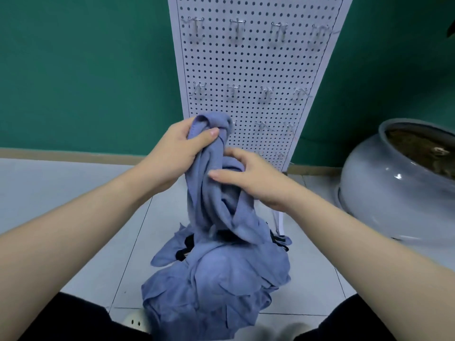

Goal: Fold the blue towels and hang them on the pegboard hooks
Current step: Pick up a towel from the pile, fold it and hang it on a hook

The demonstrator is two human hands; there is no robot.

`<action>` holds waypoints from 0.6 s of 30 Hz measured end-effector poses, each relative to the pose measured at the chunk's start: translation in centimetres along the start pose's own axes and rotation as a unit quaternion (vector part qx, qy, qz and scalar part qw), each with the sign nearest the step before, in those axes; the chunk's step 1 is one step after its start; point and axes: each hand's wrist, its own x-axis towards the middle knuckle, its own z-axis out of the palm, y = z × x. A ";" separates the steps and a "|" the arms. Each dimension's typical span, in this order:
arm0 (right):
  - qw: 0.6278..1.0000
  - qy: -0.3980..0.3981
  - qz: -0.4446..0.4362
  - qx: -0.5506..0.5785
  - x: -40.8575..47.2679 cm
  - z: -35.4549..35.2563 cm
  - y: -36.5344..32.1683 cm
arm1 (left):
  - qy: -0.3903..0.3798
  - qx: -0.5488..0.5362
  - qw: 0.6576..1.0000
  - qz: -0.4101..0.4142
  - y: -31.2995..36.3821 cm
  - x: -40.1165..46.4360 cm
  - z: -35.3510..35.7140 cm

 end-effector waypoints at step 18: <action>0.978 0.116 -0.054 0.168 2.2 -2.2 -1.9 | -0.077 -0.102 0.980 -0.151 -3.6 -0.8 2.0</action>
